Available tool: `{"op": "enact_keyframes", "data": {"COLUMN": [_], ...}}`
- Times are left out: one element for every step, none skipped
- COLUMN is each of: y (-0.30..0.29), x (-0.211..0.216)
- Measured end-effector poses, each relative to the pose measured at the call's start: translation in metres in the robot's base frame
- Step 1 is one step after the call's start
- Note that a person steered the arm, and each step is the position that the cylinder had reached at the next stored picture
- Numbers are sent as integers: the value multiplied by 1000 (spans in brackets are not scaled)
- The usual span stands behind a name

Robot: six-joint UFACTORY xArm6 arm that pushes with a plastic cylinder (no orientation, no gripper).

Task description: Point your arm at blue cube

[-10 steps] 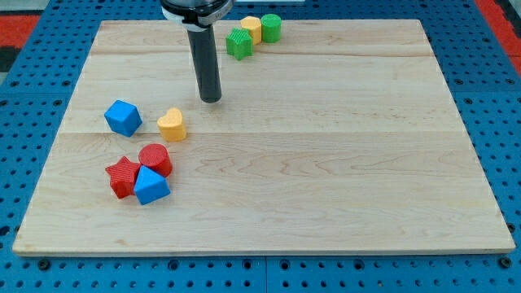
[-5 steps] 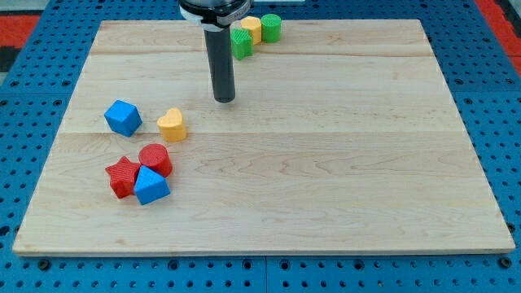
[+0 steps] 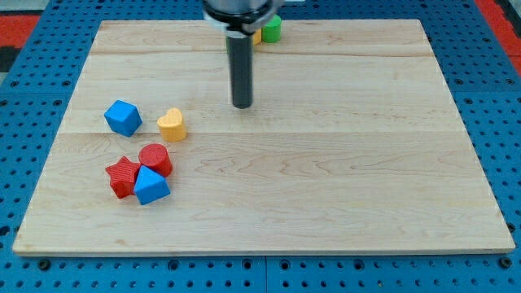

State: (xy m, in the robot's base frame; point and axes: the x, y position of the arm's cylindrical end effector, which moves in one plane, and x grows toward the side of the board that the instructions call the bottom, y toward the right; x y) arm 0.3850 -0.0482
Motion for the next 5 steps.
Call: {"op": "enact_keyframes", "data": {"y": [-47,-93,-120,-124,-127], "x": [-8,-13,-14,-15,-15]}}
